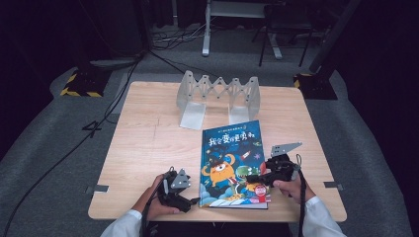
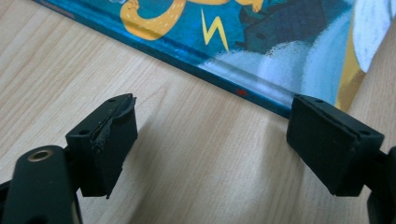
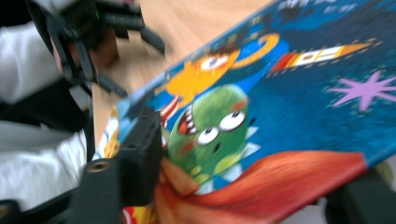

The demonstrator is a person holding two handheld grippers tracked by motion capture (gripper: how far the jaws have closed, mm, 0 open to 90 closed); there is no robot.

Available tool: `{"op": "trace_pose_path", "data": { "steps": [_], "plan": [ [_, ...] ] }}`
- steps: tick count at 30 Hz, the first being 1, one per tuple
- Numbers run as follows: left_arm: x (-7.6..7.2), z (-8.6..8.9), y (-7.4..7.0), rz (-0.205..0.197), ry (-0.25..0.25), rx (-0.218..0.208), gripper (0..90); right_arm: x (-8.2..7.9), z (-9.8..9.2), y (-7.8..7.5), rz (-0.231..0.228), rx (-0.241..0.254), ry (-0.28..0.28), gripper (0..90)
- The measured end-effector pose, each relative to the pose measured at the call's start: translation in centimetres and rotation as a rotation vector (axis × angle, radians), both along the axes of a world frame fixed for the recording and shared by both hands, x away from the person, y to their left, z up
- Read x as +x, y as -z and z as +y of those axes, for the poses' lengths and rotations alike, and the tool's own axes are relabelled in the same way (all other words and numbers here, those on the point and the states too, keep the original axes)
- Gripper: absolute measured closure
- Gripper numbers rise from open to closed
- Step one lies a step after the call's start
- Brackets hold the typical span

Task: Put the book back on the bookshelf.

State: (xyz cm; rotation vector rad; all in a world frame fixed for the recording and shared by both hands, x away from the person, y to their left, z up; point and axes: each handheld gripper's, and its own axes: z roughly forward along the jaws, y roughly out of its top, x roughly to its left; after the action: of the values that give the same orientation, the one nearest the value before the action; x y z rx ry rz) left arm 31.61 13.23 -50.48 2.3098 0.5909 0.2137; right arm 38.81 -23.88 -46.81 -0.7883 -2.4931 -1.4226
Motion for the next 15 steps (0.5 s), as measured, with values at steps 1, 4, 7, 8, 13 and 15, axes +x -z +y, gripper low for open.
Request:
{"op": "trace_pose_path", "data": {
  "steps": [1,4,7,8,13,15],
  "plan": [
    [0.1,0.1,0.0,-0.002,0.0,0.001,16.8,0.1,0.0,0.0,-0.008,0.022,0.004,42.9],
    [0.2,0.2,0.0,0.001,0.0,0.003,16.8,0.0,0.1,-0.1,-0.019,0.024,0.002,43.7],
    [0.3,0.3,0.0,-0.002,-0.009,0.003,16.7,-0.4,0.2,-0.4,-0.048,0.074,-0.012,50.2],
    [0.3,0.4,0.0,-0.002,-0.013,0.006,16.7,-0.5,0.3,-0.5,-0.068,0.067,-0.011,50.2],
    [0.3,0.5,0.0,-0.001,-0.028,0.005,16.8,-1.3,0.2,-0.6,-0.128,0.076,-0.009,50.3],
    [0.3,0.5,0.0,-0.002,-0.027,0.004,16.8,-1.5,0.2,-0.7,-0.14,0.076,-0.006,50.3]
  ]
}}
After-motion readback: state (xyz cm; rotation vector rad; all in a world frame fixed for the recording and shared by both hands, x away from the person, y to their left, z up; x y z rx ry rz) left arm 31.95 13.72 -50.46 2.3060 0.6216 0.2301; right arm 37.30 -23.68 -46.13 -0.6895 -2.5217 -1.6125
